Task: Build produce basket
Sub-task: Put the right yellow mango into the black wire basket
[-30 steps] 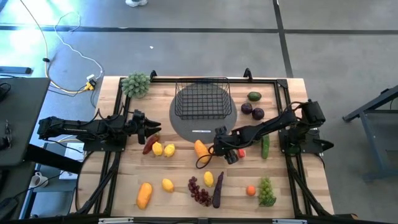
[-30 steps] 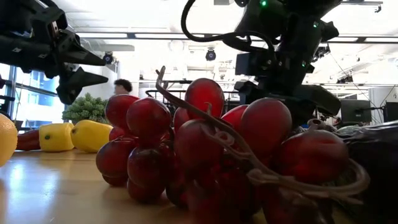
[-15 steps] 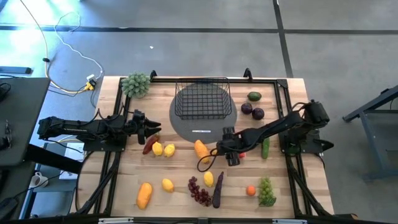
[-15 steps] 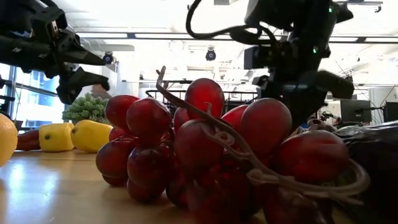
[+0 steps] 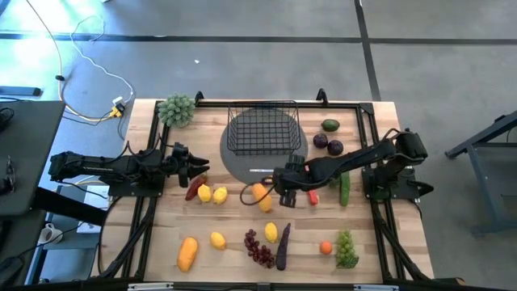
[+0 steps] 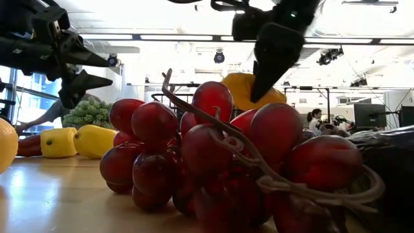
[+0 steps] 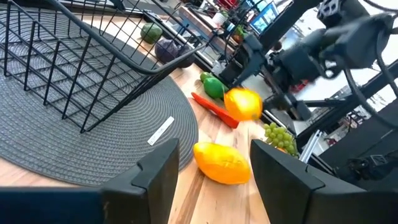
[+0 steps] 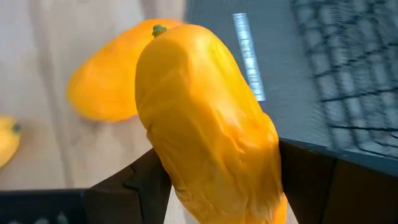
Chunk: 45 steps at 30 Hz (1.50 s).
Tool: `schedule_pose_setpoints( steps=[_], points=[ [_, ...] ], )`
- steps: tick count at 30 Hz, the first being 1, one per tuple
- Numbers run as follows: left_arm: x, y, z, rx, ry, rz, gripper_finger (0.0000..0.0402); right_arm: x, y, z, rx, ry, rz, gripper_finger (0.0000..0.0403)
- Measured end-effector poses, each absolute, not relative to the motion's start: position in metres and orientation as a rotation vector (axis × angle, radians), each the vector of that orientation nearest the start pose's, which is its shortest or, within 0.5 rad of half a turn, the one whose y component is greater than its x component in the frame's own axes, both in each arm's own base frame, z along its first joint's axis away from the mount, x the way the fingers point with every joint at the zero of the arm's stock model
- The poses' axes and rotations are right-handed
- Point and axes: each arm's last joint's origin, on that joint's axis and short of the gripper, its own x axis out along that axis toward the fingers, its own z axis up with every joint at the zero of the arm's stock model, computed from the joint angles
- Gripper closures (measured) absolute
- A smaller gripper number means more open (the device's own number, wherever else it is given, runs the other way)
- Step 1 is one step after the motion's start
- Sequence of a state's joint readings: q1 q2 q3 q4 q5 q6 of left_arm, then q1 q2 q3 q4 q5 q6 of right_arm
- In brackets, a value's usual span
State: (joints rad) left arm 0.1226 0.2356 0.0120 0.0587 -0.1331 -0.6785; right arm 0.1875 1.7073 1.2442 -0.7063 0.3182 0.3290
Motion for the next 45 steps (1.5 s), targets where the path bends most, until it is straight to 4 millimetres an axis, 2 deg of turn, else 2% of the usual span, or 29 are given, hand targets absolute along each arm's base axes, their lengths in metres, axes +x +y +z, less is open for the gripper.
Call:
schedule_pose_setpoints(
  steps=[8, 14, 19, 24, 29, 34, 39, 45],
  points=[
    [0.110, 0.015, 0.153, -0.678, 0.105, 0.210, 0.0149, 0.350, 0.031, 0.256, 0.070, 1.011, -0.367, 0.0180],
    [0.110, 0.014, 0.153, -0.677, 0.114, 0.184, 0.0102, 0.357, 0.005, 0.286, 0.097, 0.944, -0.463, 0.0180],
    [0.110, 0.015, 0.153, -0.671, 0.107, 0.207, 0.0079, 0.358, -0.027, 0.305, 0.137, 0.908, -0.555, 0.0180],
    [0.110, 0.016, 0.153, -0.657, 0.090, 0.259, 0.0075, 0.356, -0.066, 0.315, 0.165, 0.870, -0.638, 0.0180],
    [0.109, 0.017, 0.153, -0.667, 0.077, 0.294, 0.0075, 0.350, -0.108, 0.316, 0.239, 0.828, -0.723, 0.0180],
    [0.109, 0.017, 0.153, -0.675, 0.082, 0.278, 0.0075, 0.347, -0.139, 0.302, 0.303, 0.836, -0.754, 0.0180],
    [0.109, 0.017, 0.153, -0.675, 0.084, 0.278, 0.0077, 0.355, -0.155, 0.280, 0.345, 0.876, -0.748, 0.0180],
    [0.109, 0.017, 0.153, -0.717, 0.073, 0.289, 0.0078, 0.368, -0.159, 0.251, 0.365, 0.954, -0.721, 0.0180]
  ],
)
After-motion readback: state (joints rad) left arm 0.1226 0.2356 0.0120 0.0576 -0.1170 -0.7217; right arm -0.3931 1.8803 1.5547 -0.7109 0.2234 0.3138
